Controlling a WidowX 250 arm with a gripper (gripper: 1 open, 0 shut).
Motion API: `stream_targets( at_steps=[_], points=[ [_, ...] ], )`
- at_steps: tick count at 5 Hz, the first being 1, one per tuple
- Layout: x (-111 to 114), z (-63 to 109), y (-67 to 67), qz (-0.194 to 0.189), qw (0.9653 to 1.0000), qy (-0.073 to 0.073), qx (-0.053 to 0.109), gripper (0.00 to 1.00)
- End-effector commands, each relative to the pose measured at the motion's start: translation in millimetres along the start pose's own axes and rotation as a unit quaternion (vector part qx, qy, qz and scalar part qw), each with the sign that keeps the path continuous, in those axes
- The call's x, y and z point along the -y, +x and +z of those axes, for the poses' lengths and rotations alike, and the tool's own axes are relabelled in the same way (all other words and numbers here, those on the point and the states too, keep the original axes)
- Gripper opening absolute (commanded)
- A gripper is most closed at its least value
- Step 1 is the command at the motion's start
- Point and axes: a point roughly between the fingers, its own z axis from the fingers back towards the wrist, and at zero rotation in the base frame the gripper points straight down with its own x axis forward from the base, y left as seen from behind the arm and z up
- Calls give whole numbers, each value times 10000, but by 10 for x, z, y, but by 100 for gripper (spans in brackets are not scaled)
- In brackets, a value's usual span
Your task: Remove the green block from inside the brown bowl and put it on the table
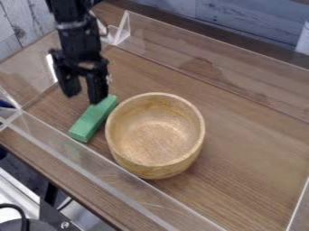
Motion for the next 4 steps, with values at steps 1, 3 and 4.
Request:
stream_targets(
  at_steps=[1,3,4],
  points=[
    [96,441,72,-71,9987,190,460,100],
    [420,946,177,-250,9972,264,656,100],
    [664,956,261,-502,9962,270,660,100]
  ],
)
